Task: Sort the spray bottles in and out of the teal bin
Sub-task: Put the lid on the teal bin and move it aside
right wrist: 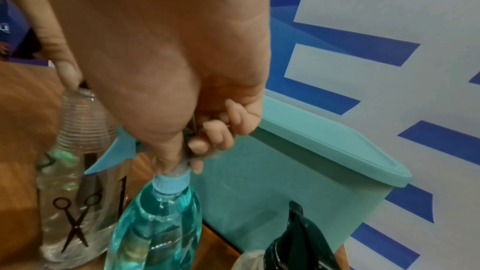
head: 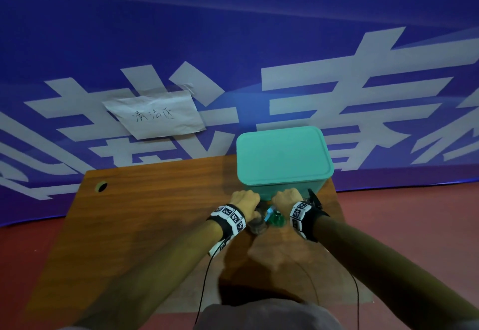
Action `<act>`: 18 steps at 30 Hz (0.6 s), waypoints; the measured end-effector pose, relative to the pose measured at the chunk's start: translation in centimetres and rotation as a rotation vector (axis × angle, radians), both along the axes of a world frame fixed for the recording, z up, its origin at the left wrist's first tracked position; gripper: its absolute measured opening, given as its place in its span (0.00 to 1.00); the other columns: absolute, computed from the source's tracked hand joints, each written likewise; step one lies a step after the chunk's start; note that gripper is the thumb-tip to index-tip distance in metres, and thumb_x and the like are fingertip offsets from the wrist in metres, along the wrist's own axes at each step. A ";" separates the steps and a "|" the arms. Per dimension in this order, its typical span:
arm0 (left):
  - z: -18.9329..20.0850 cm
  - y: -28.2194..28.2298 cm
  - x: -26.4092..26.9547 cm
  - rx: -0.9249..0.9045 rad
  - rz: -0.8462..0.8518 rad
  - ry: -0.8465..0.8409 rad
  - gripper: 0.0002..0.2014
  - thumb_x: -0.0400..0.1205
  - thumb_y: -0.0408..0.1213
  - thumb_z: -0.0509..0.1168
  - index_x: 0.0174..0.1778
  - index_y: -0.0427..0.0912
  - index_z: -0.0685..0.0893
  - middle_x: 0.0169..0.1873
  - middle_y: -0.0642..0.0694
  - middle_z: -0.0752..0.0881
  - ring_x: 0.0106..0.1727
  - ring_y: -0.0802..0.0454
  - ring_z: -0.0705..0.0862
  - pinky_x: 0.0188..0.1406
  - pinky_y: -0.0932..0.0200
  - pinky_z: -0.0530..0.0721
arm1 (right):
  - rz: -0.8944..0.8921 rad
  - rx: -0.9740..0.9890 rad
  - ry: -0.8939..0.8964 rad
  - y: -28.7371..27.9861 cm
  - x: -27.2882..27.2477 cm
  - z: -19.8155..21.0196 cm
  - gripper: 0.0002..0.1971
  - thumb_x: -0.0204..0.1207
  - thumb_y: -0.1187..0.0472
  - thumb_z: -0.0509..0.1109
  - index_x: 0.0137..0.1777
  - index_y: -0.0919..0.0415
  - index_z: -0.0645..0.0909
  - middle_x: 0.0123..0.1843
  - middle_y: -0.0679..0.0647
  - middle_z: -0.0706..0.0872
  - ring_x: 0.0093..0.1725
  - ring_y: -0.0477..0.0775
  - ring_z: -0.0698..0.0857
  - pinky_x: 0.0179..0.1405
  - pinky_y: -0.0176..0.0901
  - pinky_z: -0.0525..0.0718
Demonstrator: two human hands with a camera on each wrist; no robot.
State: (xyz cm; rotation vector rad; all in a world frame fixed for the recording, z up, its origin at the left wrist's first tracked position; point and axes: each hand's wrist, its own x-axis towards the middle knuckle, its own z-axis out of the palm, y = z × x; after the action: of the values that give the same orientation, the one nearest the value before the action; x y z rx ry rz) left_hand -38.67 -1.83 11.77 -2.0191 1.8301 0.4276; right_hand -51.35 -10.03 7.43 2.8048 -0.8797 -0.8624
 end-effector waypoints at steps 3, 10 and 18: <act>-0.3 0.5 1.0 -0.025 0.040 0.006 0.19 0.83 0.52 0.69 0.59 0.39 0.83 0.55 0.39 0.87 0.59 0.38 0.85 0.59 0.48 0.78 | 0.033 0.002 -0.010 0.0 0.1 -0.2 0.10 0.89 0.57 0.61 0.59 0.54 0.84 0.58 0.50 0.88 0.58 0.56 0.88 0.44 0.44 0.74; 0.0 3.2 7.0 -0.082 0.253 0.059 0.21 0.83 0.56 0.68 0.58 0.41 0.83 0.53 0.41 0.87 0.55 0.38 0.86 0.54 0.49 0.85 | 0.044 0.081 -0.078 2.1 2.1 -0.6 0.11 0.87 0.54 0.62 0.60 0.55 0.83 0.58 0.53 0.88 0.58 0.60 0.88 0.48 0.46 0.78; 0.7 7.6 16.2 -0.130 0.569 0.067 0.20 0.80 0.58 0.70 0.54 0.43 0.83 0.41 0.47 0.84 0.44 0.46 0.85 0.43 0.52 0.85 | 0.020 0.125 -0.174 5.8 10.3 0.4 0.14 0.83 0.49 0.62 0.60 0.55 0.83 0.55 0.55 0.89 0.54 0.60 0.89 0.40 0.45 0.77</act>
State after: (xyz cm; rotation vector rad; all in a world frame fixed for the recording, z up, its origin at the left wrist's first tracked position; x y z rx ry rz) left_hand -22.42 5.81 12.45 -2.6372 1.3162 0.5450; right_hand -41.10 -4.28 7.87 3.0290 -0.8456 -0.7028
